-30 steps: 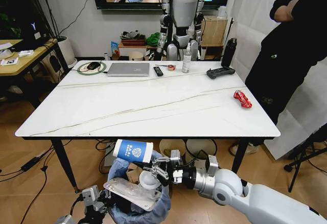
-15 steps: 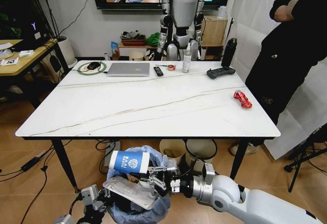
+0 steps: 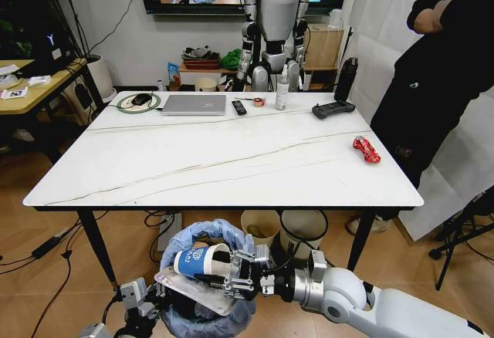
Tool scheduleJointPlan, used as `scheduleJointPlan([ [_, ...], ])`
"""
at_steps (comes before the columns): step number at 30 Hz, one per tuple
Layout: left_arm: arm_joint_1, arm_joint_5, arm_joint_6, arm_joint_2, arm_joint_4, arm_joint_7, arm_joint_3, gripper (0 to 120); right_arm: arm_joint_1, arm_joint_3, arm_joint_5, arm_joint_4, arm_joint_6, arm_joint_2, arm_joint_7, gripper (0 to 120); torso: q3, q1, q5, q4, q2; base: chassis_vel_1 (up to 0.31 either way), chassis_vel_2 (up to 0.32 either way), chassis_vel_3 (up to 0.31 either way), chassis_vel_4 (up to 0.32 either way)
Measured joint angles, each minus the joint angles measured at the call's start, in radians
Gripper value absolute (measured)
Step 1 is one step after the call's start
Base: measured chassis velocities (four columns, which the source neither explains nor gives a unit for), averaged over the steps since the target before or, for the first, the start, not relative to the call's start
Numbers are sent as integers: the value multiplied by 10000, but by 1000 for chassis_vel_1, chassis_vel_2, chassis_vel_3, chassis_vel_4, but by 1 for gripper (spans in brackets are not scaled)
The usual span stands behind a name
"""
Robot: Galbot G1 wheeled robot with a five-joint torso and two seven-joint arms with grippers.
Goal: Pick up the trash bin and place the trash from the table into it.
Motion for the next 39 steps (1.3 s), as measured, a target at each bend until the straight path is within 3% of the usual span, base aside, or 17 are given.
scheduleJointPlan([
  [1,0,0,0,0,0,0,0,0,0,0,0,0,0,0,0,65,0,0,0,0,0,0,0,0,0],
  [6,18,25,2,55,-30,-20,-87,0,-25,101,-149,91,-14,-354,43,88,0,0,-2,0,0,0,0,0,0],
  [11,20,29,1,66,-58,-26,-87,0,-75,242,-350,106,-19,-586,66,99,0,0,-1,0,0,0,0,0,0],
  [39,-43,21,-27,116,61,-10,-70,0,-340,1149,-395,490,100,-1565,67,100,0,0,0,0,0,0,0,0,0],
])
